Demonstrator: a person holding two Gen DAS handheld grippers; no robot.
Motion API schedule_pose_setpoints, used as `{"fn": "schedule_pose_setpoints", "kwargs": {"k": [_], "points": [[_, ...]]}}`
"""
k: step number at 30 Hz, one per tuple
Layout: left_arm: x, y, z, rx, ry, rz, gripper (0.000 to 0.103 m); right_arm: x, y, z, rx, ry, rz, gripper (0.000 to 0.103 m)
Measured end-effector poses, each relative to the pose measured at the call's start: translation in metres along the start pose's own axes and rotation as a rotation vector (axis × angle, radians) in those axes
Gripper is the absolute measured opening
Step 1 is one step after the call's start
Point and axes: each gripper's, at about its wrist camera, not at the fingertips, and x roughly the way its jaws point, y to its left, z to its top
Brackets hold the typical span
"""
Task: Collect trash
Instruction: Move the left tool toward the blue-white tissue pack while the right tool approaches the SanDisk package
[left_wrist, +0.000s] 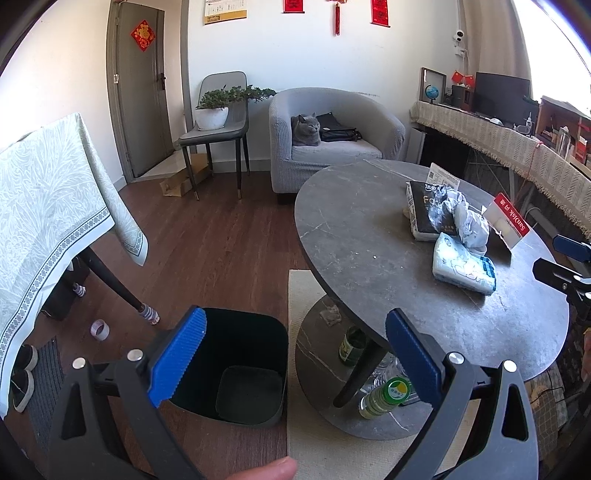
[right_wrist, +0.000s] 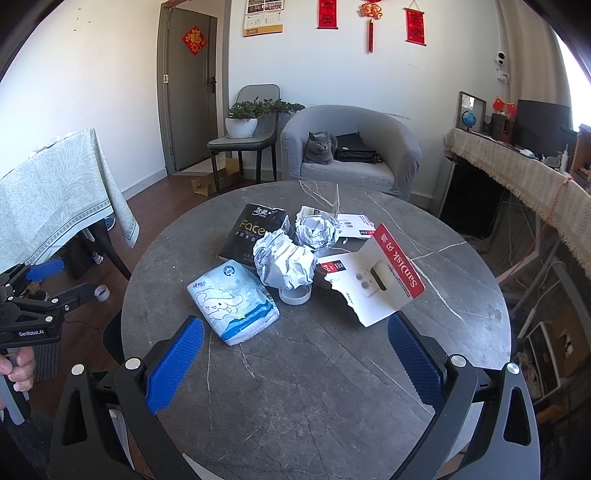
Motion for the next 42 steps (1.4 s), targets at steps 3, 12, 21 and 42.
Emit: {"fn": "schedule_pose_setpoints", "kwargs": {"k": [3,12,21,42], "points": [[-0.002,-0.003,0.001,0.012,-0.005,-0.023,0.1,-0.001,-0.005,-0.001,0.011,-0.002,0.0,0.1],[-0.013,-0.023,0.004,0.059,-0.041,-0.153,0.1,-0.005,-0.022,-0.001,0.049,-0.008,0.007,0.1],[-0.006,-0.048,0.014,0.145,-0.032,-0.276,0.083,-0.003,-0.036,-0.001,0.067,-0.003,0.007,0.1],[0.055,-0.124,0.017,0.281,0.1,-0.432,0.082,0.013,-0.067,-0.003,0.083,0.042,0.034,0.1]]}}
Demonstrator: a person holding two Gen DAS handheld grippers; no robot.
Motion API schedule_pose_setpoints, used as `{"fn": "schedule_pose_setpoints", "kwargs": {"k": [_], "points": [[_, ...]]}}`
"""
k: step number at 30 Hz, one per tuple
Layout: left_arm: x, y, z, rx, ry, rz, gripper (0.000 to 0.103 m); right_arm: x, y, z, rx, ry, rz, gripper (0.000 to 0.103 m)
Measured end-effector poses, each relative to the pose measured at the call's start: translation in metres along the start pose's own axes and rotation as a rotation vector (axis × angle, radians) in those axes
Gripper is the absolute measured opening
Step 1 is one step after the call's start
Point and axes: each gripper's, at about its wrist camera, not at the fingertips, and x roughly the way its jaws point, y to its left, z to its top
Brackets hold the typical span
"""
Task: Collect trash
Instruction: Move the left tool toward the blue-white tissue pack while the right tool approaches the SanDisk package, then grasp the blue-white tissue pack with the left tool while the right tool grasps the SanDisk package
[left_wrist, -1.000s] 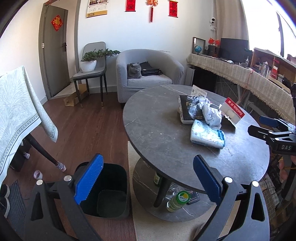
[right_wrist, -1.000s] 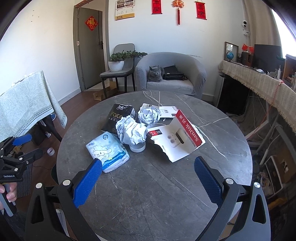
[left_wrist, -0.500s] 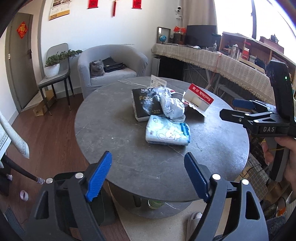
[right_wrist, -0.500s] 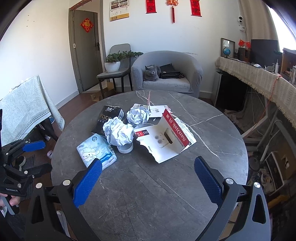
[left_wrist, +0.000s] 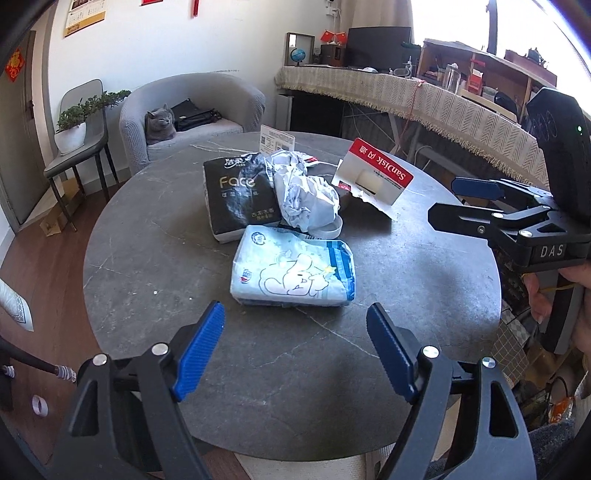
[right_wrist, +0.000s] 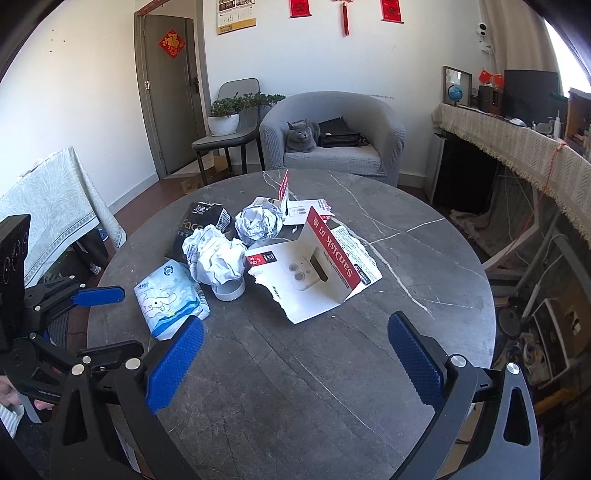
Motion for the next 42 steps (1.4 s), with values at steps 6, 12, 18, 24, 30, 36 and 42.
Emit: {"fn": "schedule_pose_setpoints", "kwargs": {"k": [6,12,18,24,30,36,42], "points": [[0.016,0.002,0.008,-0.027,0.004,-0.004,0.082,0.007,-0.008,0.005,0.004,-0.005,0.027,0.1],[0.024,0.005,0.017,-0.034,-0.003,-0.021,0.079,0.014,-0.016,0.012,-0.002,-0.008,0.006,0.1],[0.028,0.005,0.023,-0.013,0.001,-0.045,0.055,0.027,-0.028,0.02,0.014,0.004,-0.004,0.092],[0.031,0.003,0.027,-0.005,0.009,-0.081,0.055,0.043,-0.04,0.025,0.044,0.03,-0.004,0.079],[0.033,0.009,0.031,-0.003,0.008,-0.091,0.072,0.053,-0.038,0.033,0.043,0.036,0.011,0.077],[0.037,0.017,0.042,0.058,0.026,-0.08,0.086,0.058,-0.04,0.036,0.049,0.042,0.015,0.077],[0.052,0.02,0.052,0.069,0.072,-0.148,0.089,0.065,-0.042,0.04,0.033,0.065,0.042,0.077]]}}
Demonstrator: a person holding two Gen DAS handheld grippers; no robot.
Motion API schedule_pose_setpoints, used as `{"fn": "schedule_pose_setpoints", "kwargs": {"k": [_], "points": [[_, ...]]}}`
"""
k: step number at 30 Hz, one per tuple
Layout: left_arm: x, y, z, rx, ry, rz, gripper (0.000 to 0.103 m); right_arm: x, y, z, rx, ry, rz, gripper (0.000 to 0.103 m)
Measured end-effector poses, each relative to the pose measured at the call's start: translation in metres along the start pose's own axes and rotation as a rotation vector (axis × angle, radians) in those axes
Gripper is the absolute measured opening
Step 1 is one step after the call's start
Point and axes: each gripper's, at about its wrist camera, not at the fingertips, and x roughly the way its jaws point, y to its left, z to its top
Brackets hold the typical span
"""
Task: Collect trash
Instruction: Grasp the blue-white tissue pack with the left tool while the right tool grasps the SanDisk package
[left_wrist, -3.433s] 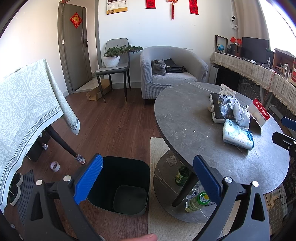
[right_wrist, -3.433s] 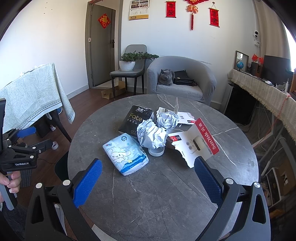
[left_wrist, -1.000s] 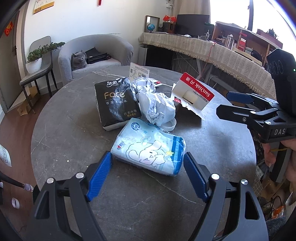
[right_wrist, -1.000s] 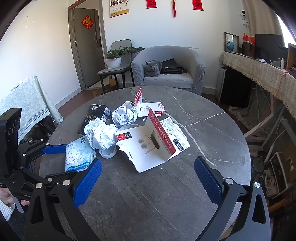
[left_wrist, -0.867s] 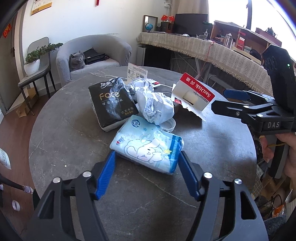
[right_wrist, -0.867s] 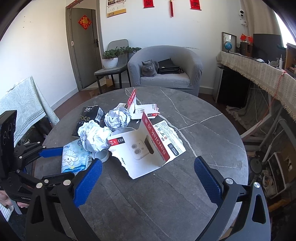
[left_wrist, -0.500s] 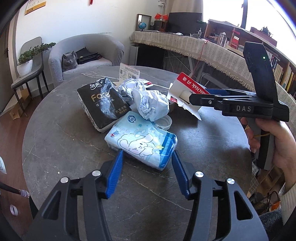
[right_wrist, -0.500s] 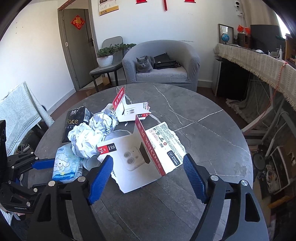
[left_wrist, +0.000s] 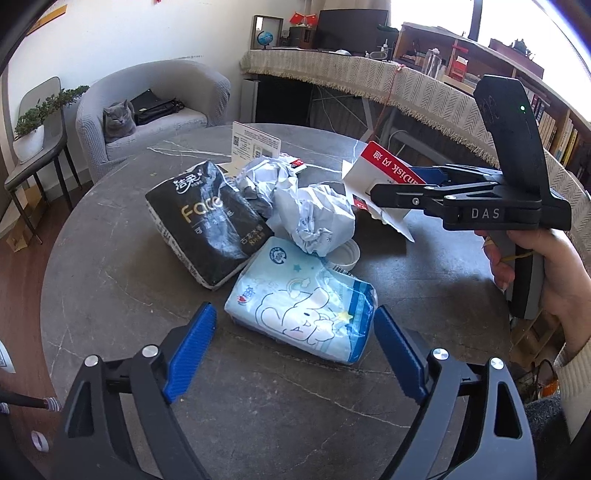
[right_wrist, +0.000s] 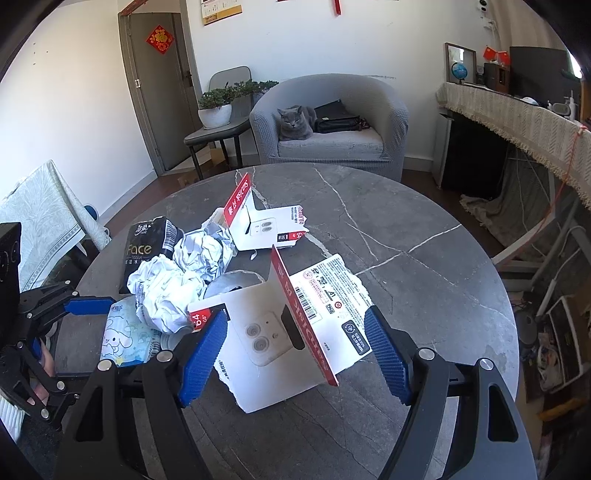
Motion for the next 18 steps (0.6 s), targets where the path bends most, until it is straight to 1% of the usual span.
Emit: {"fn": "schedule_pose_setpoints", "kwargs": {"k": [3,5,7,8,9,10,11,12,14,15,16,18], "points": [[0.005,-0.005,0.003,0.031,0.007,-0.006,0.089,0.003,0.002,0.002,-0.016,0.015,0.021,0.077],[0.01,-0.008,0.006,0.055,0.028,-0.007,0.089,0.005,0.005,0.003,-0.033,0.024,0.032,0.077],[0.013,-0.011,0.008,0.068,0.041,-0.001,0.089,0.007,0.007,0.003,-0.042,0.037,0.04,0.075],[0.014,-0.012,0.008,0.069,0.045,0.004,0.088,0.009,0.008,0.004,-0.043,0.045,0.044,0.065],[0.015,-0.013,0.008,0.07,0.046,0.015,0.086,0.01,0.008,0.004,-0.041,0.048,0.049,0.06],[0.016,-0.014,0.009,0.074,0.046,0.022,0.084,0.009,0.008,0.005,-0.038,0.045,0.046,0.058],[0.015,-0.014,0.008,0.078,0.044,0.027,0.081,0.008,0.007,0.007,-0.034,0.043,0.04,0.05],[0.016,-0.015,0.008,0.081,0.04,0.027,0.079,0.007,0.006,0.008,-0.028,0.044,0.035,0.044],[0.014,-0.013,0.006,0.074,0.034,0.023,0.078,0.008,0.004,0.008,-0.019,0.049,0.033,0.04],[0.013,-0.012,0.005,0.07,0.029,0.019,0.078,0.007,0.005,0.007,-0.017,0.049,0.039,0.036],[0.012,-0.011,0.004,0.067,0.025,0.018,0.077,0.007,0.006,0.007,-0.019,0.052,0.041,0.034],[0.009,-0.008,0.002,0.052,0.017,0.011,0.077,0.006,0.009,0.007,-0.033,0.056,0.032,0.026]]}}
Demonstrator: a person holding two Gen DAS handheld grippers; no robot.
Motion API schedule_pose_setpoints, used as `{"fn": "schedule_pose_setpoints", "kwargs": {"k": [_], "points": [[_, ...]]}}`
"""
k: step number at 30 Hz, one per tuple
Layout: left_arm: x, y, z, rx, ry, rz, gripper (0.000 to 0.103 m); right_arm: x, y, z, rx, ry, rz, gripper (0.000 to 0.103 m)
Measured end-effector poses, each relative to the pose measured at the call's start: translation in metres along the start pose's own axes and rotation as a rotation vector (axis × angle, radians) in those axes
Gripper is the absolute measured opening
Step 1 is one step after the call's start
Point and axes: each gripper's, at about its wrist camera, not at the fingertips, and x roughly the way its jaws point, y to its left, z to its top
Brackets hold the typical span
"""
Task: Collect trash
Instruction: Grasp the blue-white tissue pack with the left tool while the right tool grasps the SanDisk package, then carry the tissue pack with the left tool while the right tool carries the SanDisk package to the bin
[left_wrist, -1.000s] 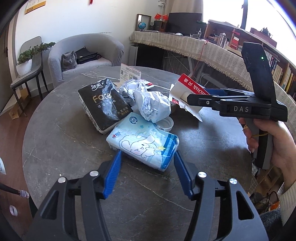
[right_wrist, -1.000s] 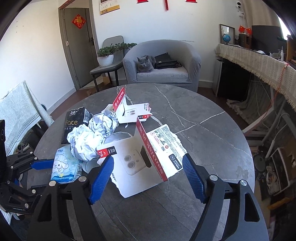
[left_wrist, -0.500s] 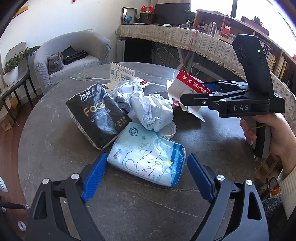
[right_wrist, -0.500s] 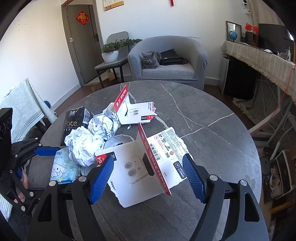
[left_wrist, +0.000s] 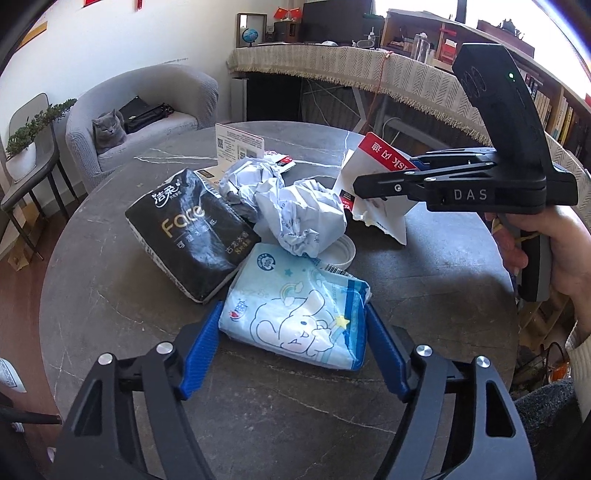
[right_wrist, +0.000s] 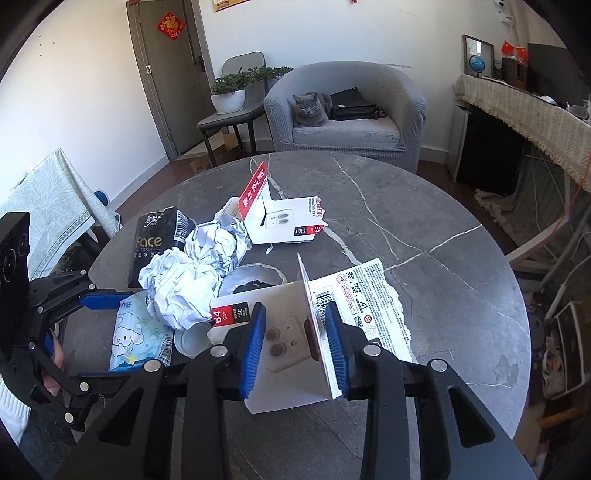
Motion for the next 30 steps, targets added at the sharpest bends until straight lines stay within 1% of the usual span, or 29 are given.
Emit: {"fn": "schedule_pose_setpoints", "kwargs": {"k": [4,6,9,16,21,25,30], "points": [[-0.006,0.006,-0.004,-0.05,-0.018,-0.043,0.076,-0.003,0.0,-0.002,0.012,0.002,-0.01,0.017],[-0.008,0.006,-0.006,-0.063,-0.025,-0.042,0.075,-0.004,0.0,-0.004,0.022,0.003,-0.014,0.01],[-0.013,0.001,-0.011,-0.061,-0.027,-0.039,0.074,-0.009,0.003,-0.007,0.025,-0.001,-0.019,0.004],[-0.028,-0.008,-0.023,-0.081,-0.045,-0.045,0.074,-0.032,0.007,-0.014,0.055,-0.056,-0.045,0.002],[-0.043,-0.013,-0.032,-0.094,-0.067,-0.041,0.074,-0.054,0.008,-0.017,0.093,-0.124,-0.076,0.002],[-0.057,-0.01,-0.039,-0.118,-0.095,-0.031,0.074,-0.064,0.017,-0.015,0.097,-0.156,-0.056,0.002],[-0.08,0.001,-0.049,-0.169,-0.153,0.008,0.074,-0.076,0.035,-0.012,0.078,-0.197,-0.038,0.002]]}}
